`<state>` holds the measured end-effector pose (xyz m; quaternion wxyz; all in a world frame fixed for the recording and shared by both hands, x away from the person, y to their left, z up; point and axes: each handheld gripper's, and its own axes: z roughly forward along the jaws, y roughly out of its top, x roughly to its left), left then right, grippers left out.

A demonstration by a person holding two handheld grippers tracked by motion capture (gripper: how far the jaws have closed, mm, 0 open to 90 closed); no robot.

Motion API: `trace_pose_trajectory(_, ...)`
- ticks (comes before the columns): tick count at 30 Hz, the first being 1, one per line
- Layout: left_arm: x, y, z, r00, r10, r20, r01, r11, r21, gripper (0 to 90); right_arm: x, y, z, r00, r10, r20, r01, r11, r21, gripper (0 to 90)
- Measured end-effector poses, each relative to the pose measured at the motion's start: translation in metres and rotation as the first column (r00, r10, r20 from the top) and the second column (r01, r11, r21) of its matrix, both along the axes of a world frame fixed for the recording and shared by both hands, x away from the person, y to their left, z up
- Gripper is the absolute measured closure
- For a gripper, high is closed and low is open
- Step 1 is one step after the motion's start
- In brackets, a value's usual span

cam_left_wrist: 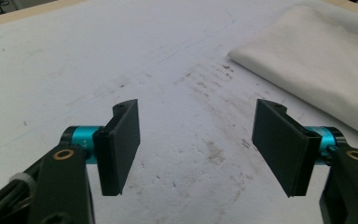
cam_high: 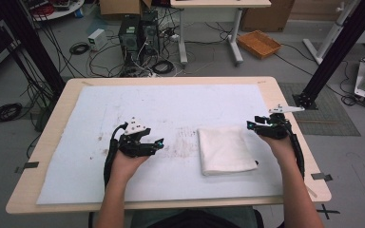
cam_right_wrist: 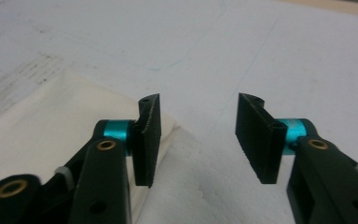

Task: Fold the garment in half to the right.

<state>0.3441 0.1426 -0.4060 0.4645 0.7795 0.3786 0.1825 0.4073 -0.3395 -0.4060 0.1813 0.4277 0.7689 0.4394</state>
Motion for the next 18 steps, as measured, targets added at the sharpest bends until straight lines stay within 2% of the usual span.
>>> trace_pose_trajectory(4,0.004,0.005,-0.003,1.0000,-0.002,-0.002,0.002,1.0000,-0.009,30.7,-0.008,-0.004,0.004,0.9994,-0.008,0.034,0.008,1.000,0.002,37.4)
trace_pose_trajectory(7,0.007,0.008,-0.005,0.9999,-0.007,-0.011,0.007,0.9998,-0.021,27.0,-0.012,-0.007,0.002,0.9991,0.000,0.043,0.000,1.000,0.004,33.2)
trace_pose_trajectory(8,0.010,0.010,-0.007,0.9999,-0.001,-0.016,0.000,0.9993,-0.039,27.0,-0.013,-0.008,0.001,0.9991,0.002,0.041,-0.003,1.000,0.006,30.7)
trace_pose_trajectory(9,0.011,0.011,-0.009,0.9998,0.004,-0.021,-0.004,0.9993,-0.038,24.7,-0.016,-0.009,-0.008,0.9996,-0.002,0.029,0.003,1.000,-0.008,26.1)
trace_pose_trajectory(12,0.015,0.014,-0.014,0.9993,0.012,-0.036,-0.013,0.9994,-0.032,24.6,-0.019,-0.010,-0.017,0.9999,-0.007,0.014,0.007,1.000,-0.010,22.8)
trace_pose_trajectory(14,0.017,0.016,-0.016,0.9983,0.028,-0.051,-0.030,0.9991,-0.029,24.5,-0.021,-0.010,-0.023,1.0000,-0.008,0.002,0.008,1.000,-0.010,22.4)
trace_pose_trajectory(18,0.017,0.017,-0.019,0.9978,0.038,-0.054,-0.039,0.9990,-0.024,24.1,-0.028,-0.010,-0.032,0.9999,-0.002,0.013,0.002,1.000,-0.018,22.5)
